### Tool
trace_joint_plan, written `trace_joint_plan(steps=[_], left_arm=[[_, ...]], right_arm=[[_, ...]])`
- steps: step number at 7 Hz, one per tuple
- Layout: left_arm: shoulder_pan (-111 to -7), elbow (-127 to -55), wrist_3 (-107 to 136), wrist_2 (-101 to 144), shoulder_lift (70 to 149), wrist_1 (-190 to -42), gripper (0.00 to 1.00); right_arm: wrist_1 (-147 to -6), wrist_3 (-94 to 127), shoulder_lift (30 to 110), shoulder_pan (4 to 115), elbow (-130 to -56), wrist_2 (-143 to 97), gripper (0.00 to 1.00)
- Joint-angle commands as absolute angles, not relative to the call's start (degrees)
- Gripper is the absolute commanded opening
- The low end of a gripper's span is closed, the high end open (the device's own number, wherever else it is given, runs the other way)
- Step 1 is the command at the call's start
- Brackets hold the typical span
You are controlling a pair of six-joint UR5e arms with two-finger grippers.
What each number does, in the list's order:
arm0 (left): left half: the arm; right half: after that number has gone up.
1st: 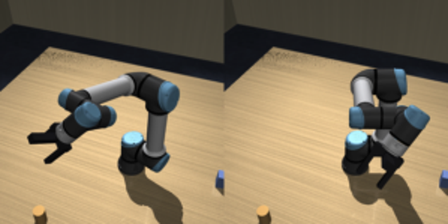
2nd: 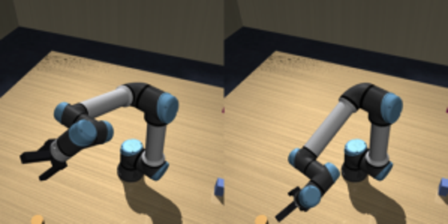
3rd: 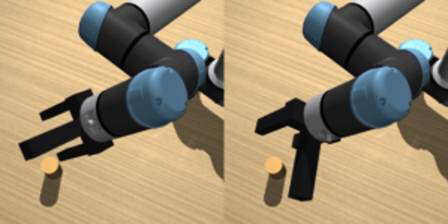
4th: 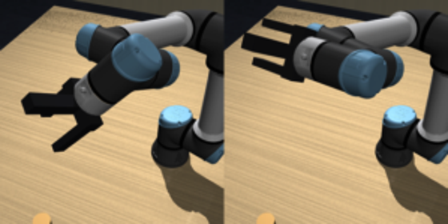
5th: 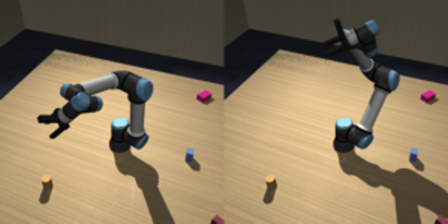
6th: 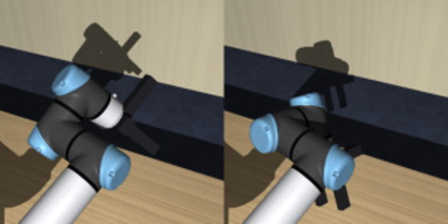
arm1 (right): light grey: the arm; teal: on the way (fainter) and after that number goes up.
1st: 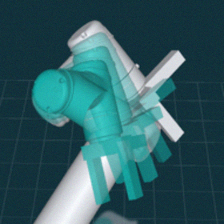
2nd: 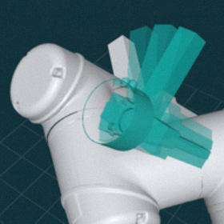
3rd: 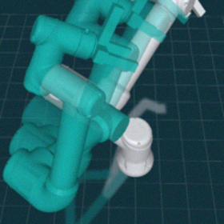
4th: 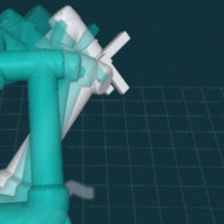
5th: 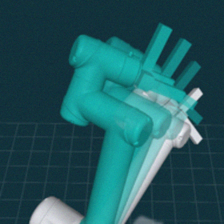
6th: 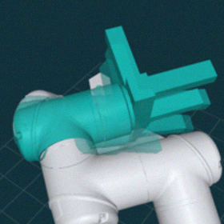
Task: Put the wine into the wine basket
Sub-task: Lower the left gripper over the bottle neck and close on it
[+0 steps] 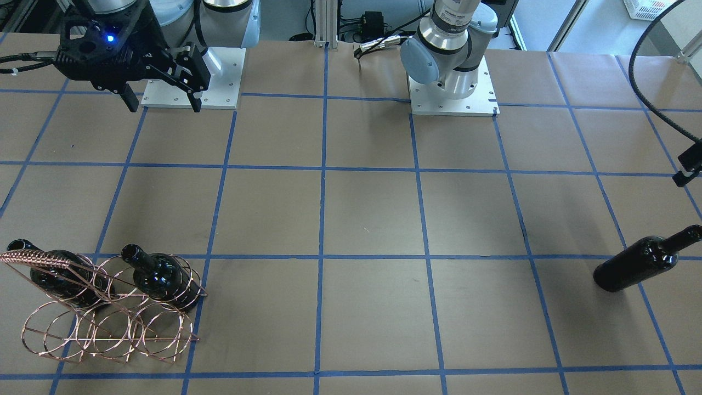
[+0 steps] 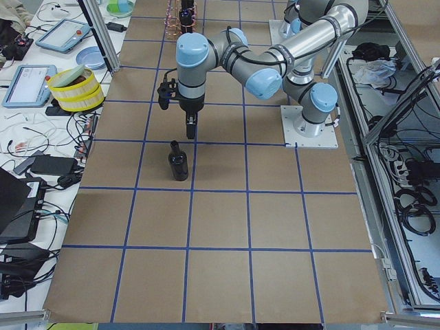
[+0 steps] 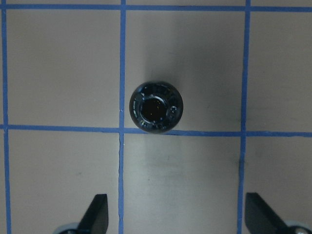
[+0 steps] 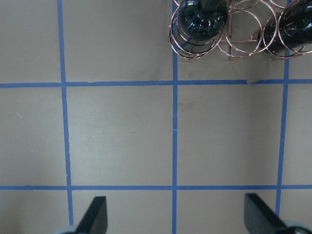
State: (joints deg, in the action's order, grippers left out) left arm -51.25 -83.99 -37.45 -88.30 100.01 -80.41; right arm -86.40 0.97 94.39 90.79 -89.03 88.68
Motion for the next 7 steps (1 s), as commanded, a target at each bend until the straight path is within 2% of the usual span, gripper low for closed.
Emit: trace_joint_plan(steps=[1,4,7], left_arm=[[-50.6,-83.6,-39.5,-87.5,103.6,-77.4,0.99],[-50.7,-83.6,-38.9,-85.3,109.8,-73.0,0.99],[-52.6,-83.6,-36.8,-85.8,110.6,-72.6,0.98]], right_arm=[[-86.4,1.0,94.4,90.8,-89.0,88.7,1.0],[-86.3,1.0,94.4,90.8,-89.0,88.7,1.0],[-86.4,1.0,94.4,90.8,-89.0,88.7,1.0]])
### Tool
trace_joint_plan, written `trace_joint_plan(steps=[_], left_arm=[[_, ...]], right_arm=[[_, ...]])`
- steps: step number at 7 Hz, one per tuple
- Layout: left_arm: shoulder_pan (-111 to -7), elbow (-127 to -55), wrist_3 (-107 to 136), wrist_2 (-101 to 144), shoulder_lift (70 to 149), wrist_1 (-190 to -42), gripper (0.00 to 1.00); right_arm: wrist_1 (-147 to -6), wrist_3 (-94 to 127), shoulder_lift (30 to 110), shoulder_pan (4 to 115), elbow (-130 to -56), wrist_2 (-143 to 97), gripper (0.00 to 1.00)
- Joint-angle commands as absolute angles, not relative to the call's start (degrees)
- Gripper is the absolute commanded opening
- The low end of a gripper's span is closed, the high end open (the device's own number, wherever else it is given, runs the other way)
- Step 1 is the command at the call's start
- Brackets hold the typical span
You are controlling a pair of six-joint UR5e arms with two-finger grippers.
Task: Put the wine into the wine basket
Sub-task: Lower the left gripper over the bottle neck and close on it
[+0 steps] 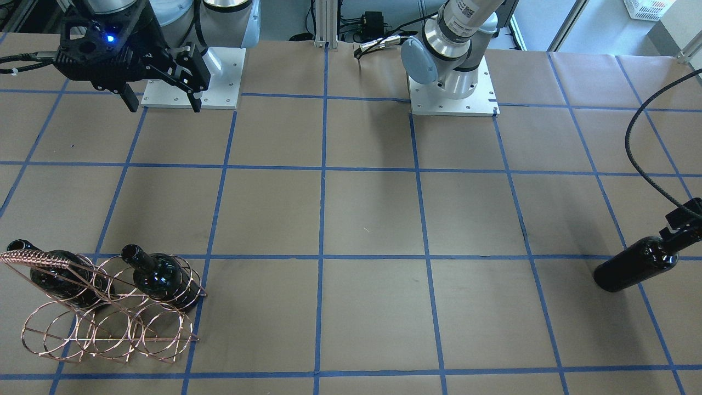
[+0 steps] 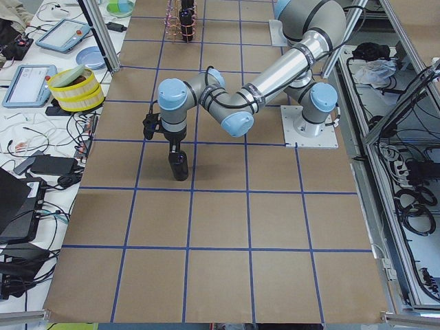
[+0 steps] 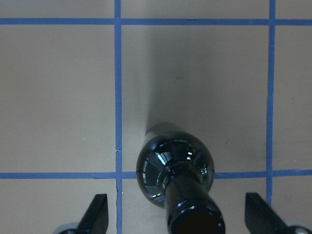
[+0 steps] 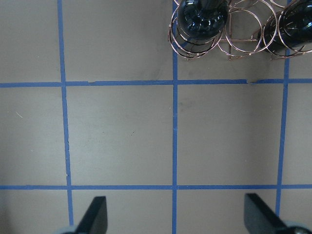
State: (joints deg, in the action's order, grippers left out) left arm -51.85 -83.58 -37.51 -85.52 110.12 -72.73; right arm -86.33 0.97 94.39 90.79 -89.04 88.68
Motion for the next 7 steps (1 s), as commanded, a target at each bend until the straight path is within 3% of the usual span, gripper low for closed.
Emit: trace_joint_plan(steps=[1,4,7], left_arm=[[-52.8,-83.5,-36.9,-86.0,111.0,-72.0,0.98],[-53.0,-83.6,-36.6,-89.6,111.3,-72.2,0.92],[-54.3,-83.6,-36.5,-89.2,110.6,-72.2,0.69]], right_arm=[[-86.4,1.0,94.4,90.8,-89.0,88.7,1.0],[-86.5,1.0,94.4,90.8,-89.0,88.7,1.0],[-86.5,1.0,94.4,90.8,-89.0,88.7,1.0]])
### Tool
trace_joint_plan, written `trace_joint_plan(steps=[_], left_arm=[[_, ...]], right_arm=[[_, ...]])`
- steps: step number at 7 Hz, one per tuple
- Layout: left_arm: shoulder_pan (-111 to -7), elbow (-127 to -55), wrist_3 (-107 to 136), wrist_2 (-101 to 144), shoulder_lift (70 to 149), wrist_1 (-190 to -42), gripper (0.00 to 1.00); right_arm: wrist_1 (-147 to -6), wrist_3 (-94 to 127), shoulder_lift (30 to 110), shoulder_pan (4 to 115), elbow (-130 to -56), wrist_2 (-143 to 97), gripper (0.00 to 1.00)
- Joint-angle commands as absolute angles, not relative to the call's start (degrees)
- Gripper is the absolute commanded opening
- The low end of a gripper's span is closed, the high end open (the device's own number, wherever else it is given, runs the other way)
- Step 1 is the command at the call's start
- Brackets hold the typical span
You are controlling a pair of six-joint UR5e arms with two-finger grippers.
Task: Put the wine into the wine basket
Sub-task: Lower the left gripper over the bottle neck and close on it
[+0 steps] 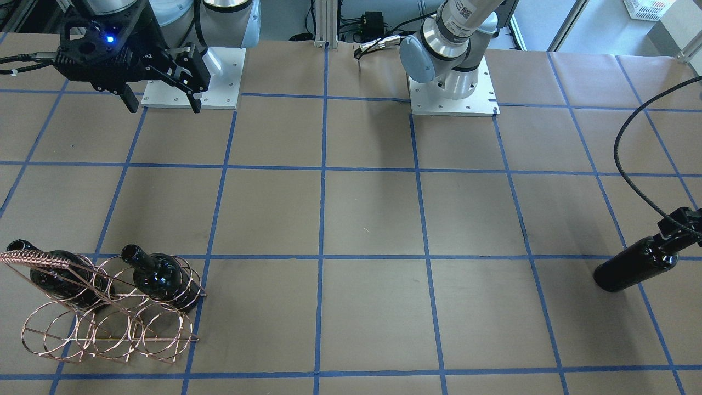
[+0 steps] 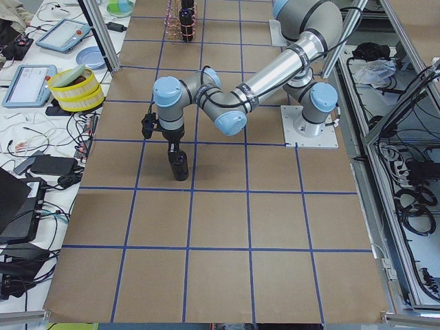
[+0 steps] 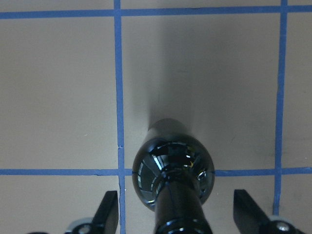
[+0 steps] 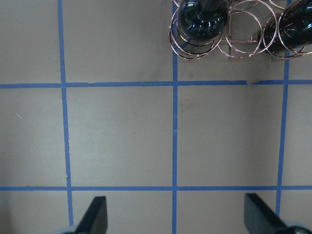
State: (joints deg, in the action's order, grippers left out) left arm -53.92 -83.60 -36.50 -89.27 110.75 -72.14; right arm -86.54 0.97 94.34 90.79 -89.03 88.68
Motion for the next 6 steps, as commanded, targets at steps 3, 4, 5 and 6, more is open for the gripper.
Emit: trace_joint_plan(steps=[3,4,5,6], left_arm=[[-54.3,-83.5,-37.3,-89.0,110.7,-71.5,0.59],[-54.3,-83.6,-37.3,-89.1,110.7,-71.5,0.5],[-54.2,-83.5,-37.4,-89.2,110.8,-71.5,0.44],[-54.1,-83.6,-38.2,-89.1,110.9,-71.9,0.36]], right_arm=[[-86.5,1.0,94.4,90.8,-89.0,88.7,1.0],[-86.5,1.0,94.3,90.8,-89.0,88.7,1.0],[-86.5,1.0,94.3,90.8,-89.0,88.7,1.0],[-86.5,1.0,94.4,90.8,-89.0,88.7,1.0]])
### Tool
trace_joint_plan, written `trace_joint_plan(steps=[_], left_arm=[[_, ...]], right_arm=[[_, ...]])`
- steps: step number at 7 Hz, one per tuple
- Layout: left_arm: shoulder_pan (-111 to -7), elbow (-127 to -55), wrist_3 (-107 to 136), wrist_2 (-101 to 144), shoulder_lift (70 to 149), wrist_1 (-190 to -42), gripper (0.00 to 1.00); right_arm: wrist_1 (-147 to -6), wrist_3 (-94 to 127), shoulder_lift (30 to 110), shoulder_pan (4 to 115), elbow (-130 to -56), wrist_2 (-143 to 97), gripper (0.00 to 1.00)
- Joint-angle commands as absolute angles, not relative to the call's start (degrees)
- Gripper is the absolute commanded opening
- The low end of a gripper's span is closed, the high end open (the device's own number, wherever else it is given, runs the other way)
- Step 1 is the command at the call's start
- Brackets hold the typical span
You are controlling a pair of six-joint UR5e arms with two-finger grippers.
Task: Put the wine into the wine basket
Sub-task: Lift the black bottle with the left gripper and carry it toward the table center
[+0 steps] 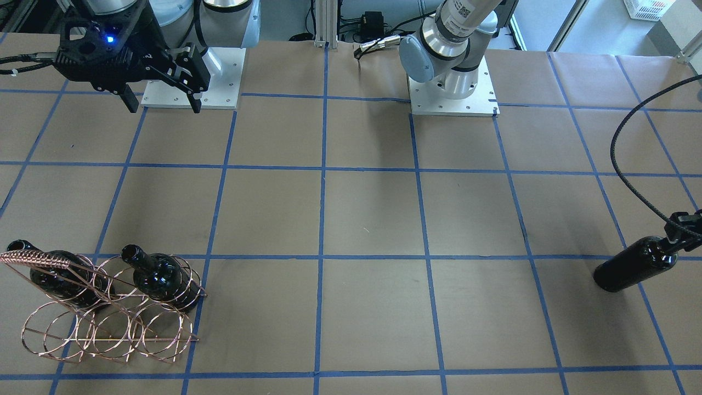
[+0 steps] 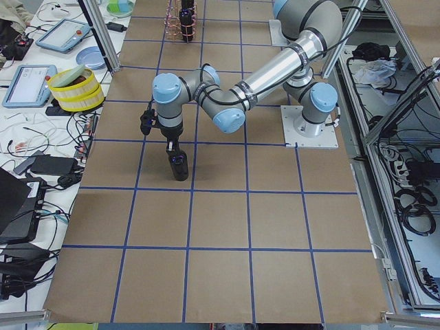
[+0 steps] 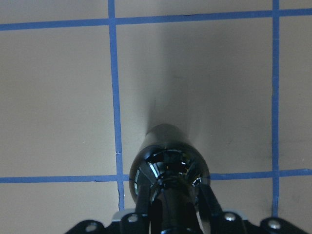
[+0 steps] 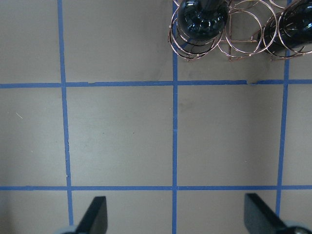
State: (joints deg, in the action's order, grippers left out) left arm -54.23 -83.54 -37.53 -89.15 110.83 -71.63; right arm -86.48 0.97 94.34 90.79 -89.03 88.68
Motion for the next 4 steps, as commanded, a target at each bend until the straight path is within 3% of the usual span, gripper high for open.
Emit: trace_joint_plan(steps=[1,4], left_arm=[[-54.1,-83.8,-38.2,-89.2,110.9,-72.1,0.31],[-53.8,-83.8,-39.3,-89.1,110.7,-72.2,0.15]], right_arm=[[-86.5,1.0,94.4,90.8,-89.0,88.7,1.0],[-86.5,1.0,94.4,90.8,-89.0,88.7,1.0]])
